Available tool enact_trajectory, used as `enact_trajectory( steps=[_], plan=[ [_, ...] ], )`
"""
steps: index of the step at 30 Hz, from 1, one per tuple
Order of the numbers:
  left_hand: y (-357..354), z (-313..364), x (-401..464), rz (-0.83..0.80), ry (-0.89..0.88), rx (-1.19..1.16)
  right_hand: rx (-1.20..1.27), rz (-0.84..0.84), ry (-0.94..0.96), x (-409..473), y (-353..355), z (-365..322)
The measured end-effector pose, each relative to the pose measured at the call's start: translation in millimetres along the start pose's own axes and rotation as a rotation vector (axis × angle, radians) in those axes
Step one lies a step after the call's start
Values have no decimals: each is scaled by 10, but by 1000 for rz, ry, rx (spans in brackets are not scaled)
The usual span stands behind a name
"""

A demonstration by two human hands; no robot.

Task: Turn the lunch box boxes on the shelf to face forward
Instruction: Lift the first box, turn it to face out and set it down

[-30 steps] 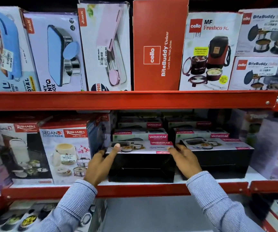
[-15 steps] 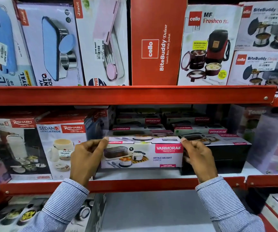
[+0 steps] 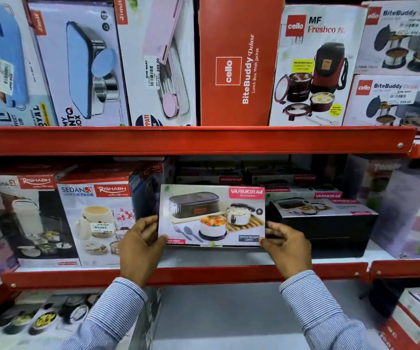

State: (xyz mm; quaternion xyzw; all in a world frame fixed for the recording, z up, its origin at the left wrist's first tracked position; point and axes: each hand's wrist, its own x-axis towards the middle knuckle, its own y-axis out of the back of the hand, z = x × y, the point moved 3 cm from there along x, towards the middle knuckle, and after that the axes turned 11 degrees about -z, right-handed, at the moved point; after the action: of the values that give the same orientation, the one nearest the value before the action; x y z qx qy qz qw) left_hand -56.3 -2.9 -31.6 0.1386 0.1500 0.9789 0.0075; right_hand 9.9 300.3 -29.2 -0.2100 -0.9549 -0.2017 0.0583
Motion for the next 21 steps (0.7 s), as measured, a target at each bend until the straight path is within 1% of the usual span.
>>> enact_trajectory(
  steps=[6,11,21],
  plan=[
    [-160,-138,-28,6,39,-87,-80,16,-30,22,-152,157],
    [-254,-295,-40,43,57,-45,-121,27,-61,39,-246,292],
    [-236,-418,-11,30,75,64,-175,36,-58,83,-304,348]
  ],
)
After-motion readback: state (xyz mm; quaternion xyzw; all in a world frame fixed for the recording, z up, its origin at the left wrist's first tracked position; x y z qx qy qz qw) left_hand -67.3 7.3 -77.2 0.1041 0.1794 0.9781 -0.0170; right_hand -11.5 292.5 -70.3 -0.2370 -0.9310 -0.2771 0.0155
